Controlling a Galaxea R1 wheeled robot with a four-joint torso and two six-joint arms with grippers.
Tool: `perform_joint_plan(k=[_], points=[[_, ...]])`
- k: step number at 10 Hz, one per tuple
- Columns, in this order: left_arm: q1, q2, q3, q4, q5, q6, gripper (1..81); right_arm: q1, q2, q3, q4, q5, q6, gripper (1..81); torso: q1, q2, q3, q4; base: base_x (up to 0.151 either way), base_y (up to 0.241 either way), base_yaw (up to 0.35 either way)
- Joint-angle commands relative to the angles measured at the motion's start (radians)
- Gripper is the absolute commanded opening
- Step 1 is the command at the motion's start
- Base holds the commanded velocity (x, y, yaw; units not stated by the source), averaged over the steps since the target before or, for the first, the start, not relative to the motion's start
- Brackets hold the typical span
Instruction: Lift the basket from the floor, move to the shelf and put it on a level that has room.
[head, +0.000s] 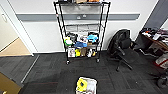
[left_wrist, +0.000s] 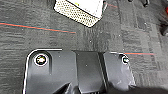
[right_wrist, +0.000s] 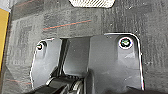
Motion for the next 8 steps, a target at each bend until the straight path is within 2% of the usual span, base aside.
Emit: perform_joint_plan(k=[1,8], points=[[-0.042,-0.018,0.013,-0.002,0.044,0.003,81.1,0.045,-0.017,-0.002,0.010,-0.046,0.004,81.1,0.000,0.000,0.000,0.000,0.140,0.000,0.000],[-0.034,-0.013,0.013,0.007,0.047,0.003,81.1,0.039,-0.010,-0.022,0.013,-0.046,0.004,81.1,0.000,0.000,0.000,0.000,0.141,0.000,0.000]])
